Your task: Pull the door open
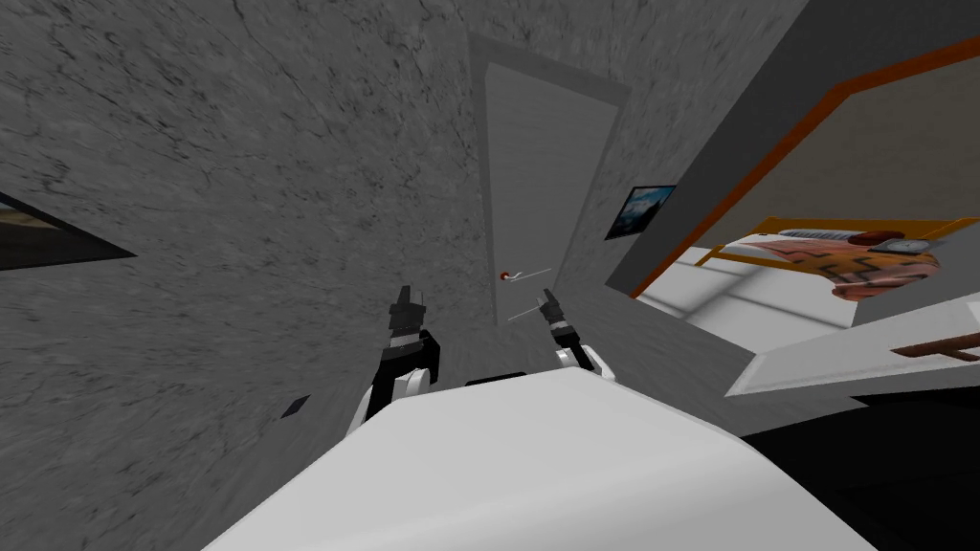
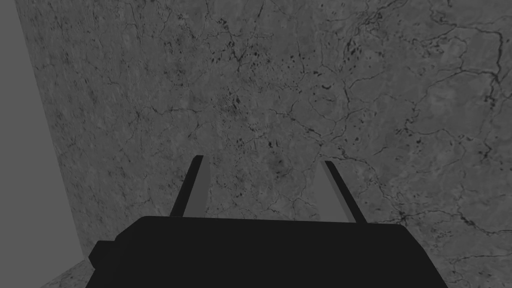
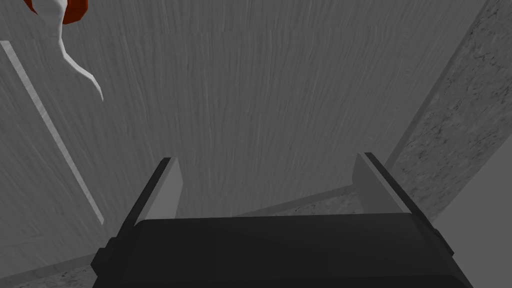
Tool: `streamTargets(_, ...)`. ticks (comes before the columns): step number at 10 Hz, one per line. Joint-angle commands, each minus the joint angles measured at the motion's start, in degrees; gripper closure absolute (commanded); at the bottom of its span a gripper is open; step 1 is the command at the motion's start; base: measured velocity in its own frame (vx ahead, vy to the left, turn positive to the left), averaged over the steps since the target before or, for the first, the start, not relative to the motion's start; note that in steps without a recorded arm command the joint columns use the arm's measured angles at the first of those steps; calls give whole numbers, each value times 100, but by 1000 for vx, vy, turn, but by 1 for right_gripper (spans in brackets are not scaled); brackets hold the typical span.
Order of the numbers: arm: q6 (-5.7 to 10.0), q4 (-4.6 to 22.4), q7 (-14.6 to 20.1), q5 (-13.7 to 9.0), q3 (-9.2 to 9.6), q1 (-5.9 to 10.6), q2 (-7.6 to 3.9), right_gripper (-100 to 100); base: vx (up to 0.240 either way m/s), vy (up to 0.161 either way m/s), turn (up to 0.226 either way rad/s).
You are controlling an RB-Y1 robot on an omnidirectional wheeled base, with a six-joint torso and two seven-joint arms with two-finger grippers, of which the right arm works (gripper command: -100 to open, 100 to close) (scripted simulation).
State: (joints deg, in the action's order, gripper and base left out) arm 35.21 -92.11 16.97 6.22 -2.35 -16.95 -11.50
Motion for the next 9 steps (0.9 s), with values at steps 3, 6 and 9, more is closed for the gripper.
streamTargets(3,193,655,173,175,-26,204,-154,-100,99,19,34)
streamTargets(6,291,1061,267,266,-43,320,-243,-100,75,17,21)
streamTargets(9,433,1584,404,398,-68,489,-371,-100,93,23,28)
